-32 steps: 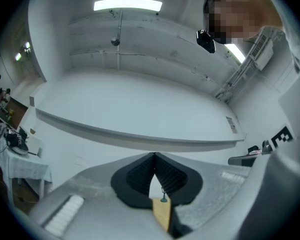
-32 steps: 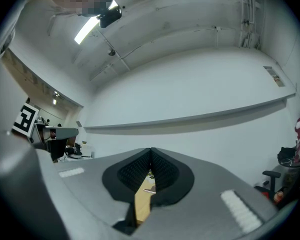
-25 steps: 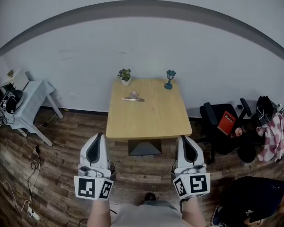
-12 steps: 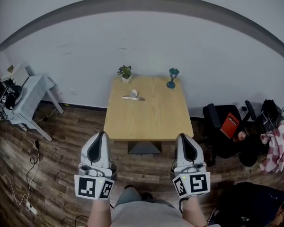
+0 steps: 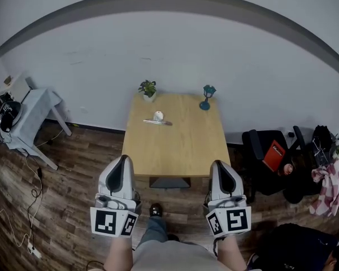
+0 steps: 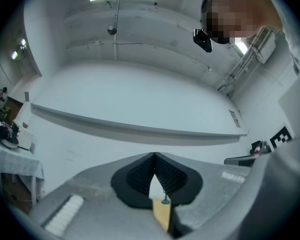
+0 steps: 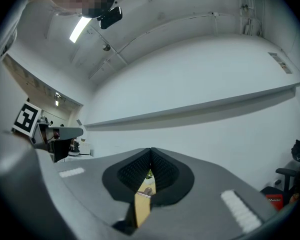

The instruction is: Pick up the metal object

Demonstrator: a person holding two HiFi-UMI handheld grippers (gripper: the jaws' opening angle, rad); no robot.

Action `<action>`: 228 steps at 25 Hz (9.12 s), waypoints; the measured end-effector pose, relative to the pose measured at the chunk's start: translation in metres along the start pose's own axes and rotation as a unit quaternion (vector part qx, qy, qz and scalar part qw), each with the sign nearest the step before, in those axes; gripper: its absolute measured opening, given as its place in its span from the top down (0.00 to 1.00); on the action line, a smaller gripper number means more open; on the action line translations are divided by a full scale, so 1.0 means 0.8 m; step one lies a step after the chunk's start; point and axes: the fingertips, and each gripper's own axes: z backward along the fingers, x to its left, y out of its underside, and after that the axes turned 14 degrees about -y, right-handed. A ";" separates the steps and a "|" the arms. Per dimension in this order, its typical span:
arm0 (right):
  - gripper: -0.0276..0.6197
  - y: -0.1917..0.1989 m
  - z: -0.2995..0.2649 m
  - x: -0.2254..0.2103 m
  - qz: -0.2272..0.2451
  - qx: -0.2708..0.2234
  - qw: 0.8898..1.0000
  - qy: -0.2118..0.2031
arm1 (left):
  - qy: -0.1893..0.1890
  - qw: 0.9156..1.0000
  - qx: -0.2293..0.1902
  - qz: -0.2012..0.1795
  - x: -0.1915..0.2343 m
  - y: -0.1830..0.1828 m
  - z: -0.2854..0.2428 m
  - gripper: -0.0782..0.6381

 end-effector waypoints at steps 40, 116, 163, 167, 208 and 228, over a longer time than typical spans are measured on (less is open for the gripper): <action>0.95 0.093 -0.337 -0.087 -0.018 0.040 0.998 0.048 | 0.046 0.997 0.069 -0.002 0.149 0.123 -0.335 0.89; 0.95 0.411 -0.380 -0.286 -0.195 0.334 0.919 -0.082 | -0.103 0.815 0.560 -0.104 0.073 0.678 -0.441 0.47; 0.95 0.235 -0.384 -0.147 -0.073 0.190 0.978 -0.041 | 0.022 0.977 0.209 -0.011 0.070 0.294 -0.384 0.47; 0.95 0.214 -0.377 -0.136 -0.057 0.176 0.982 -0.033 | 0.030 0.982 0.187 -0.006 0.075 0.266 -0.375 0.47; 0.95 0.090 -0.294 -0.100 0.019 0.066 0.997 0.042 | 0.055 0.996 0.074 0.006 0.095 0.129 -0.302 0.47; 0.95 0.084 -0.277 -0.098 0.021 0.063 0.996 0.058 | 0.071 0.995 0.075 0.015 0.085 0.129 -0.292 0.47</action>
